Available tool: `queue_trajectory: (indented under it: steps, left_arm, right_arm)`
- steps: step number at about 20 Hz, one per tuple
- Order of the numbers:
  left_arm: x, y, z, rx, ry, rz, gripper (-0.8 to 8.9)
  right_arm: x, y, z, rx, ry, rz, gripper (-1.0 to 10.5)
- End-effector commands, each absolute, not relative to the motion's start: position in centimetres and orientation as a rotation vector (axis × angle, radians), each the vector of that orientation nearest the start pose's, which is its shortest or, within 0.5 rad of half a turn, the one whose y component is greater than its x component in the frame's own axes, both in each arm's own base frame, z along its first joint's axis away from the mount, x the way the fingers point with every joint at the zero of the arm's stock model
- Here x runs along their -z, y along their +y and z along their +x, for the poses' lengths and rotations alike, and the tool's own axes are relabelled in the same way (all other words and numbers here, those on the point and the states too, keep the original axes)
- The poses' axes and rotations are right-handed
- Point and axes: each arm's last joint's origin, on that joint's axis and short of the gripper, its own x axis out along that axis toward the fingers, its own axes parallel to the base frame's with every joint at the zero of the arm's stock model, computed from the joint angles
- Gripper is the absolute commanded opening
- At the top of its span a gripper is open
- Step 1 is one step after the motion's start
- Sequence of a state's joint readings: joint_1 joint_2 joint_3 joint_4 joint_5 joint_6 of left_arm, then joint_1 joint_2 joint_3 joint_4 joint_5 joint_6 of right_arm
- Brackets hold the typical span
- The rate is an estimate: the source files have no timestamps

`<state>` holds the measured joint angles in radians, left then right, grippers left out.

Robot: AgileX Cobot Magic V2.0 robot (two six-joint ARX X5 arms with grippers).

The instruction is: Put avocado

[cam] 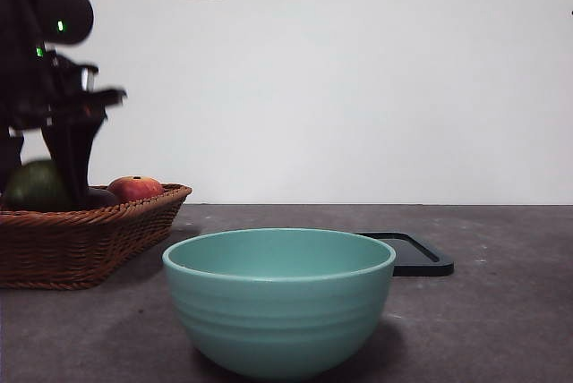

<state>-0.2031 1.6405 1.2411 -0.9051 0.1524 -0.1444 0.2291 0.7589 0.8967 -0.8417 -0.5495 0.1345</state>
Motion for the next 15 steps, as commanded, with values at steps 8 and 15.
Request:
queue_trajectory:
  steps: [8, 15]
  left_arm:
    - [-32.6, -11.8, 22.8, 0.544, 1.031, -0.022, 1.53]
    - [-32.5, -17.2, 19.3, 0.750, 1.062, 0.055, 1.53]
  right_arm:
    - [-32.4, 4.6, 12.7, -0.708, 0.741, 0.225, 5.6]
    - [-32.4, 4.6, 12.7, -0.709, 0.741, 0.225, 5.6]
